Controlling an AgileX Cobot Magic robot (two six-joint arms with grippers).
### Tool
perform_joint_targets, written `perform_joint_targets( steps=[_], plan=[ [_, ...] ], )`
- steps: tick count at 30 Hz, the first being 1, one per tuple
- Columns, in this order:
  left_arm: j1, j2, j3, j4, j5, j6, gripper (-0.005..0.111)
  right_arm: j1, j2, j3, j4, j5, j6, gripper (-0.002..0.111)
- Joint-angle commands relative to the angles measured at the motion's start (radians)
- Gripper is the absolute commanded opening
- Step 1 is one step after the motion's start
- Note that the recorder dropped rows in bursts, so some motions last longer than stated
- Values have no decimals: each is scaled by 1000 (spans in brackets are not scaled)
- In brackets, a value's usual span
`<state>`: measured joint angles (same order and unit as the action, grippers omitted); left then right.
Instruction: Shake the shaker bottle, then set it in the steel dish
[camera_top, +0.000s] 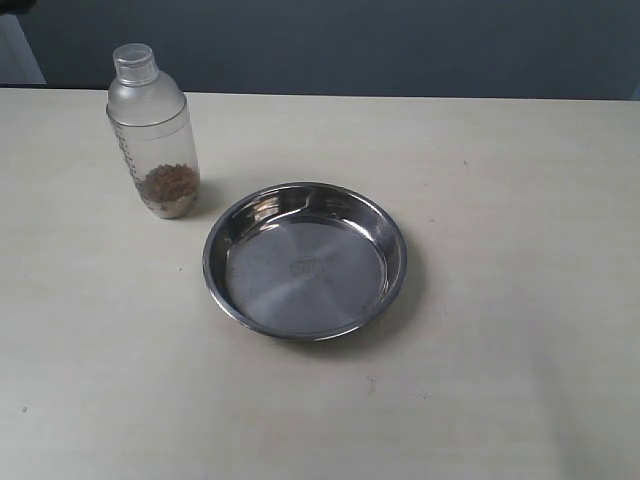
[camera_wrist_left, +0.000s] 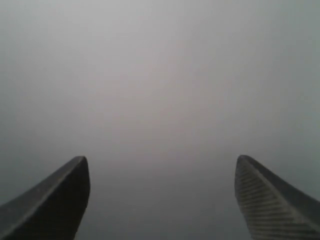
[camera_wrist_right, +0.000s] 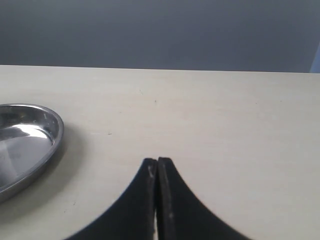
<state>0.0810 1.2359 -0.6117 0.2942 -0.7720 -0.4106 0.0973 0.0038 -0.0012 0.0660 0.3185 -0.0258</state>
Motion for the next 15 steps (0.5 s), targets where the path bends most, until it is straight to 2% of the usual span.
perform_joint_targets(
  steps=[1,2,6,11,12,14,15],
  plan=[
    [-3,75,-6,25,-40,-10,75,4,-4,1,-1,-14,0,-1],
    [-3,91,-6,37,-46,-10,75,4,-4,1,-1,-14,0,-1],
    [-3,181,-6,187,-209,-21,75,4,-4,1,-1,-14,0,-1],
    [-3,230,-6,181,-209,-10,75,4,-4,1,-1,-14,0,-1],
    [-3,237,-9,185,-210,11,80,4,-4,1,-1,-14,0,-1],
    [-3,261,-28,187,-212,17,100,4,-4,1,-1,-14,0,-1],
    [-3,279,-39,187,-209,11,105,4,-4,1,-1,-14,0,-1]
  ],
)
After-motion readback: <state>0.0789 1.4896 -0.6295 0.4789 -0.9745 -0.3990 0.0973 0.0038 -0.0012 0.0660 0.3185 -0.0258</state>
